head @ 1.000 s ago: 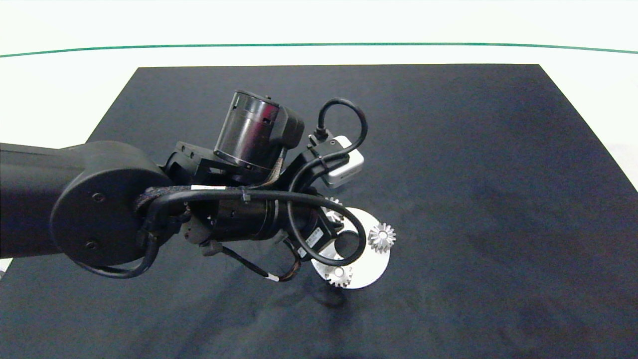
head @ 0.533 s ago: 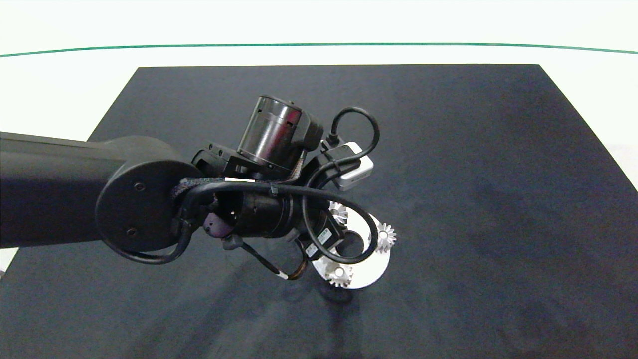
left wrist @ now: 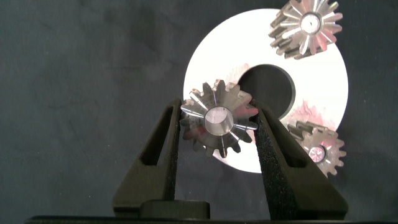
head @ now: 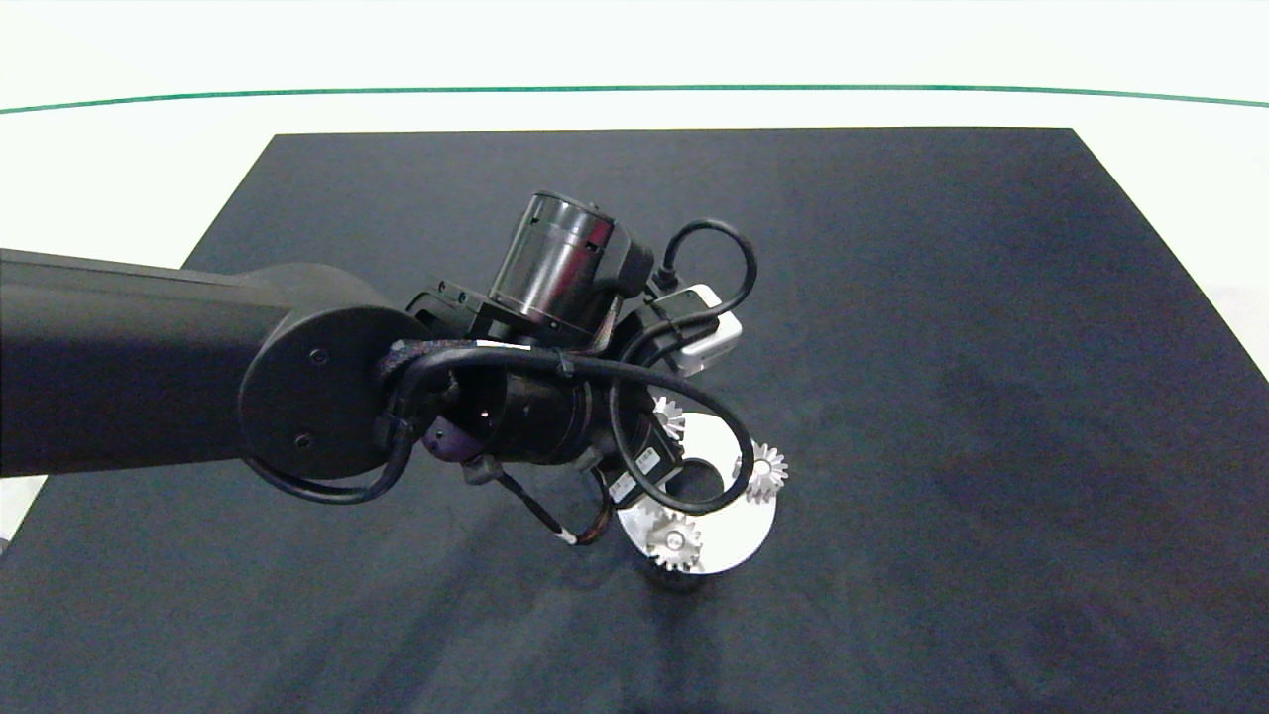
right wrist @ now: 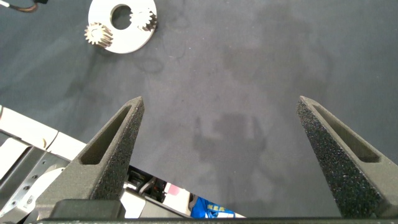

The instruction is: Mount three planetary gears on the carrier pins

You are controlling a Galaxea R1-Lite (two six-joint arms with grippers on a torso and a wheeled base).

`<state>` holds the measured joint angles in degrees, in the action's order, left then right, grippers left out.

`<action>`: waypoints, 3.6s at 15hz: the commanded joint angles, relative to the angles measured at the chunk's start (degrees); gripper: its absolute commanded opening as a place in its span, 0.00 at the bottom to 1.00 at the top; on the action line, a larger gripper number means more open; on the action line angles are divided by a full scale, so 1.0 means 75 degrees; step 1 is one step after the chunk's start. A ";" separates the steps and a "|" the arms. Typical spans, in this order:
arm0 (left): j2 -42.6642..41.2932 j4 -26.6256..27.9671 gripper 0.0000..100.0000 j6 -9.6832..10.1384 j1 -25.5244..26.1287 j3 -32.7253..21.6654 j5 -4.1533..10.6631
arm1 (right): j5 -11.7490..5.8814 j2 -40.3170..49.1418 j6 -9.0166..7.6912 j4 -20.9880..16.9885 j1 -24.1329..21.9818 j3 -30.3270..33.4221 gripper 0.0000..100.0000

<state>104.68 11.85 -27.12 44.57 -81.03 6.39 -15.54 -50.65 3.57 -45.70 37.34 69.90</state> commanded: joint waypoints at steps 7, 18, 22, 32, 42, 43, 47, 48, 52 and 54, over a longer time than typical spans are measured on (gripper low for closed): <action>0.0257 0.0026 0.00 -0.0016 -0.0036 -0.0212 0.0004 | -0.0014 -0.0008 0.0004 -0.0035 0.0002 -0.0004 1.00; 0.0375 0.0026 0.00 -0.0016 -0.0177 -0.0235 -0.0008 | -0.0002 0.0004 0.0004 -0.0035 0.0002 -0.0015 1.00; 0.0375 0.0014 0.00 -0.0016 -0.0259 -0.0176 -0.0020 | -0.0002 0.0004 0.0004 -0.0035 0.0002 -0.0015 1.00; 0.0433 -0.0021 1.00 -0.0016 -0.0271 -0.0129 -0.0031 | 0.0010 0.0004 0.0004 -0.0024 0.0002 -0.0015 1.00; 0.0234 -0.0021 1.00 0.0066 -0.0294 -0.0012 -0.0055 | -0.0002 -0.0008 0.0004 -0.0012 0.0002 -0.0015 1.00; -0.0059 -0.0021 1.00 0.0066 -0.0341 0.0128 -0.0043 | -0.0002 -0.0008 0.0004 -0.0012 0.0002 -0.0015 1.00; -0.1114 0.0272 1.00 0.0230 -0.1220 0.0527 -0.0008 | -0.0002 -0.0067 0.0028 -0.0012 -0.0045 -0.0004 1.00; -0.1395 0.0295 1.00 0.0265 -0.1501 0.0820 -0.0008 | -0.0002 -0.0090 0.0051 -0.0024 -0.0057 -0.0015 1.00; -0.2520 0.0225 1.00 0.0523 -0.2650 0.1956 -0.0008 | -0.0002 -0.0196 0.0110 -0.0035 -0.0127 -0.0144 1.00; -0.3364 0.0237 1.00 0.0546 -0.3775 0.2425 -0.0043 | -0.0014 -0.0196 0.0250 -0.0035 -0.0361 -0.0168 1.00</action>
<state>86.27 13.53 -23.11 21.82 -65.96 6.19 -15.52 -51.93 5.40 -45.69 35.19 68.72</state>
